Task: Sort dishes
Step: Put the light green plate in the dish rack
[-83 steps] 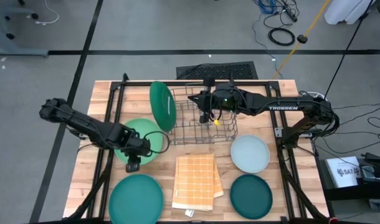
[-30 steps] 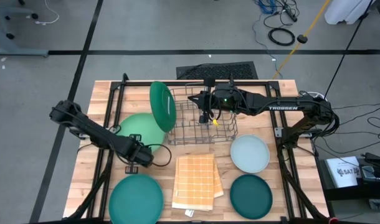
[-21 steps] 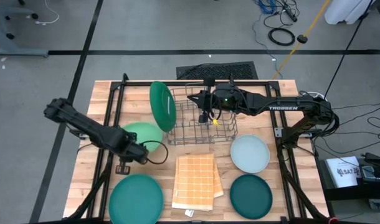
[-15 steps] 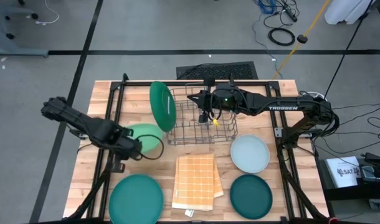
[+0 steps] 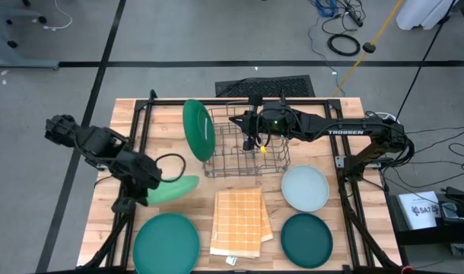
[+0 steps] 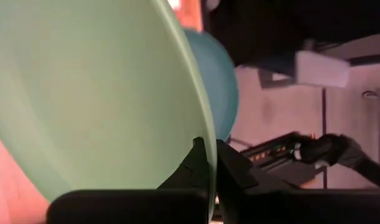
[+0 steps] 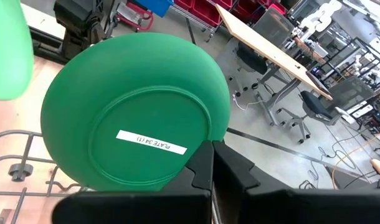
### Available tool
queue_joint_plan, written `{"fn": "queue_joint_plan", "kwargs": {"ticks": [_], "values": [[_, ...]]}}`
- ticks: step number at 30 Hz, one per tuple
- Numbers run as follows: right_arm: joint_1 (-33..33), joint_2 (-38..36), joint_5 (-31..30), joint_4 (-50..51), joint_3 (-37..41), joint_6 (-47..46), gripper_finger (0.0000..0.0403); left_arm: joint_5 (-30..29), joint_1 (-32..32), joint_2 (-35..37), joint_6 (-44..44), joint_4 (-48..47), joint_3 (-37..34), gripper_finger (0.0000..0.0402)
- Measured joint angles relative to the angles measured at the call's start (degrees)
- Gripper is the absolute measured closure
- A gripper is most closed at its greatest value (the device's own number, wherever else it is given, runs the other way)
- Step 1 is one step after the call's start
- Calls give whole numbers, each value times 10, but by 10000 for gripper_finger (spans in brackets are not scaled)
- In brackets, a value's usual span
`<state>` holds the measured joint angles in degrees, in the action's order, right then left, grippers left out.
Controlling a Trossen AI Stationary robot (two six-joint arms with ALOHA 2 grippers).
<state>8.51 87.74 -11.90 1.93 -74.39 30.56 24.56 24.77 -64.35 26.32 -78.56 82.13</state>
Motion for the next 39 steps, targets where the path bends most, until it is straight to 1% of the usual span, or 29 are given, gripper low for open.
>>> {"fn": "queue_joint_plan", "kwargs": {"ticks": [3, 5, 7, 9, 10, 12, 13, 15, 16, 18, 21, 24, 27, 30, 33, 34, 37, 39], "values": [[0, 0, -1, 0, 0, 15, 403, -9, 0, 1, -42, 30, 28, 392], [0, 0, -2, 1, 0, 21, 403, -25, 0, 2, -89, 62, 43, 392], [0, 0, -2, 4, 0, 24, 403, -54, 0, 2, -142, 97, 55, 392], [0, 0, -11, 14, 0, 40, 403, -114, 0, 2, -196, 138, 64, 392], [0, -1, -28, 20, 0, 51, 403, -151, 0, 3, -220, 161, 66, 392], [-1, -8, -87, 40, 0, 86, 403, -228, 0, 4, -252, 207, 67, 392], [-1, -15, -124, 49, 0, 103, 403, -277, 0, 3, -259, 233, 66, 392], [0, -35, -193, 63, 0, 123, 403, -366, 0, 0, -261, 286, 60, 392], [1, -48, -216, 69, 0, 126, 403, -405, -1, -3, -257, 310, 56, 392], [4, -75, -240, 75, 0, 124, 403, -468, -7, -16, -247, 335, 50, 392], [6, -118, -242, 75, 0, 92, 403, -529, -28, -40, -193, 369, 32, 392], [11, -149, -241, 75, 0, 52, 403, -547, -63, -60, -145, 418, 2, 392], [14, -160, -241, 80, 0, 27, 403, -550, -96, -81, -109, 504, -40, 392], [16, -158, -238, 99, 0, 13, 403, -543, -122, -99, -101, 615, -79, 392], [16, -144, -236, 119, 0, -10, 403, -547, -145, -111, -99, 681, -107, 392], [16, -137, -226, 125, 0, -17, 403, -549, -150, -114, -91, 693, -117, 392], [16, -113, -167, 144, 0, -38, 403, -555, -162, -120, -53, 721, -151, 392], [16, -93, -142, 145, 0, -42, 403, -559, -166, -120, -25, 740, -175, 392]]}}
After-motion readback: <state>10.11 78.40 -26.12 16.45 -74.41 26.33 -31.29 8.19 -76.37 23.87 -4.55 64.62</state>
